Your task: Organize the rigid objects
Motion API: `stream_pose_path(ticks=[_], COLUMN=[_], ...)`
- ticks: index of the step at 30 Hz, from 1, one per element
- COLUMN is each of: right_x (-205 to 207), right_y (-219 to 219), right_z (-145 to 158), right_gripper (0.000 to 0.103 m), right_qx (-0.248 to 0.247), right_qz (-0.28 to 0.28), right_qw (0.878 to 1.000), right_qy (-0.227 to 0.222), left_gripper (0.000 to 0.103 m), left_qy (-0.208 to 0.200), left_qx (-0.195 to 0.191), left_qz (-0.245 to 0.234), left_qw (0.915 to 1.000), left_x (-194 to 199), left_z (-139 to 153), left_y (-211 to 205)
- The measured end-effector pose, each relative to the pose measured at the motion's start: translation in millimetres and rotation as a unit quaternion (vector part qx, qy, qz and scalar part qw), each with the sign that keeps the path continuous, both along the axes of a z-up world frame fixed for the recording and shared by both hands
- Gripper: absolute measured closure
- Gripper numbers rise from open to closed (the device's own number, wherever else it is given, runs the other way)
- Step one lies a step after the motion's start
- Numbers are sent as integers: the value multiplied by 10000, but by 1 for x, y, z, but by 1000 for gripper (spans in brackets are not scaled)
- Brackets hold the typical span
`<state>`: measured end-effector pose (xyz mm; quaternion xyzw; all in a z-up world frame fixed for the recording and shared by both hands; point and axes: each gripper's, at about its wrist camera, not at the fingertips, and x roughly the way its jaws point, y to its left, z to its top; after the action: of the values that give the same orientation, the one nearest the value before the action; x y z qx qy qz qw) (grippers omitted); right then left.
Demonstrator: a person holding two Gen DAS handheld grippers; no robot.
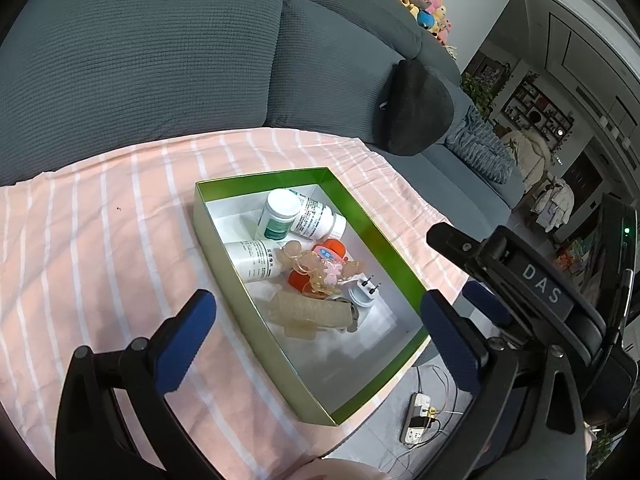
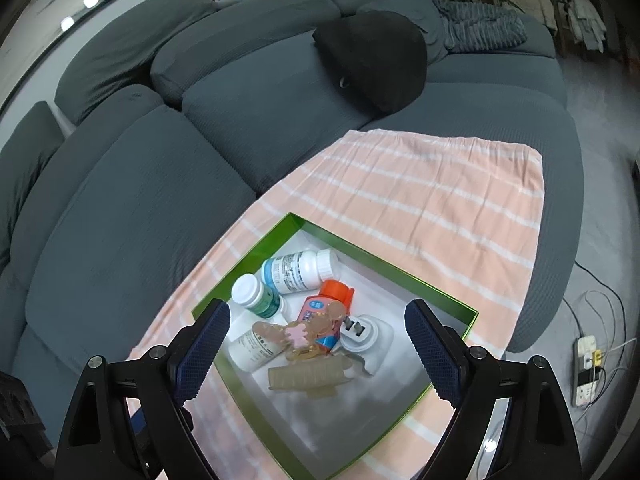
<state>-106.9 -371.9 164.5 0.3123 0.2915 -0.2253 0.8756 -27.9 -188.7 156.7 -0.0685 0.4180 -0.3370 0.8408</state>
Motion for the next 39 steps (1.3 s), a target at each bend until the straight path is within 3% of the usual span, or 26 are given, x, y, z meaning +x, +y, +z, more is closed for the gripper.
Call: stream_pose_path(ticks=[39], right_x=[-7], right_y=[3], right_z=[2], right_gripper=[13], right_qx=[-54], right_qz=[-98], right_qw=[9999], right_qy=[18], left_gripper=[1], left_qy=[9], left_qx=[85], left_qz=[-151], left_qw=[9998], left_x=[-12], left_z=[3], left_y=[-5])
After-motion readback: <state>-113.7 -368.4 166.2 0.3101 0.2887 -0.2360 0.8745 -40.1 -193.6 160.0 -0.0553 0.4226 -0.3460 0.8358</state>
